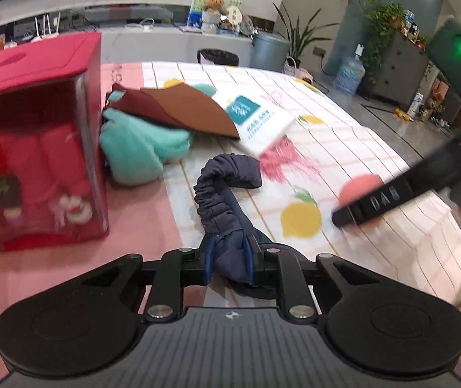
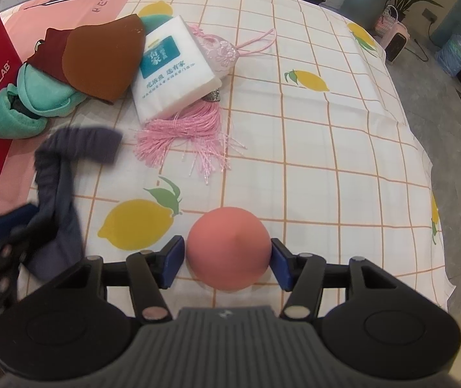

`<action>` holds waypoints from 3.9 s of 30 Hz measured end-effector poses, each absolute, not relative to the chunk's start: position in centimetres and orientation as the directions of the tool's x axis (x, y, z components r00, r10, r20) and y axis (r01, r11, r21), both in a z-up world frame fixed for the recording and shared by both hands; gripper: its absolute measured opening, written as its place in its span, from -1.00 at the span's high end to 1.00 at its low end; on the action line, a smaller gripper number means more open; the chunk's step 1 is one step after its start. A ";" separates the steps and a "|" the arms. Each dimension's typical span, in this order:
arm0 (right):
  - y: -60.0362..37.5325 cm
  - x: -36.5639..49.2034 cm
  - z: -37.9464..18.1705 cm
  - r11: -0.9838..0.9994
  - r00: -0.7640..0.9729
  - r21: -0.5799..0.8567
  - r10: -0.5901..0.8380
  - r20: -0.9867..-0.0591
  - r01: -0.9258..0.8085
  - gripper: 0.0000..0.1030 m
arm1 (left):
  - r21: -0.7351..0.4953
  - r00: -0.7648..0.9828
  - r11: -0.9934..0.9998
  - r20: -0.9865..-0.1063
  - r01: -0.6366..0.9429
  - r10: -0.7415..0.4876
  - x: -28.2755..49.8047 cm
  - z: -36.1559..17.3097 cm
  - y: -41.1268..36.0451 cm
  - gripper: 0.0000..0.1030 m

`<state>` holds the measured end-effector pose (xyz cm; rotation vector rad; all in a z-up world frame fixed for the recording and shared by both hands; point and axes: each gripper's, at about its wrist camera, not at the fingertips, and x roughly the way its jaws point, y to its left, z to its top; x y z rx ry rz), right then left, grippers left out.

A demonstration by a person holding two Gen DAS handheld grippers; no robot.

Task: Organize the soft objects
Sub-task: 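Close left tool on the navy elastic strap and lift it, then carry the navy strap in left tool while right tool carries the pink ball to the box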

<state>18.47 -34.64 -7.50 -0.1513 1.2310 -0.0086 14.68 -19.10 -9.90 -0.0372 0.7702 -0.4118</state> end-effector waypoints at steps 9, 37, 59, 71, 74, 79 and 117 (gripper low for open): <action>-34.3 18.1 -7.4 0.987 0.331 -0.131 -0.094 -0.939 -0.092 -0.12 | -0.020 0.632 0.903 -0.708 0.428 -0.315 10.2 -9.5 -18.6 -0.03; -34.2 18.3 -7.5 0.986 0.343 -0.126 -0.080 -0.936 -0.114 -0.23 | -0.025 0.726 0.924 -0.610 0.383 -0.317 14.4 -11.3 -21.5 -0.04; -34.1 18.3 -7.5 0.986 0.348 -0.127 -0.081 -0.934 -0.112 -0.25 | -0.113 0.704 0.965 -0.665 0.235 -0.249 15.2 -10.1 -19.8 0.69; -34.3 18.4 -7.5 0.987 0.358 -0.121 -0.077 -0.930 -0.102 -0.24 | -0.077 0.709 0.979 -0.679 0.189 -0.191 14.8 -9.8 -20.0 0.82; -34.1 18.4 -7.4 0.986 0.366 -0.132 -0.087 -0.927 -0.101 -0.14 | -0.072 0.700 0.980 -0.691 0.184 -0.182 14.7 -9.6 -20.0 0.82; -34.3 18.2 -7.4 0.986 0.371 -0.147 -0.106 -0.922 -0.083 0.01 | -0.085 0.694 0.980 -0.696 0.178 -0.186 14.6 -8.8 -19.5 0.83; -24.9 13.9 7.5 0.998 0.813 0.042 0.067 -0.579 -0.052 0.03 | -0.098 0.868 0.977 -0.449 0.188 -0.212 12.0 7.7 -11.7 0.82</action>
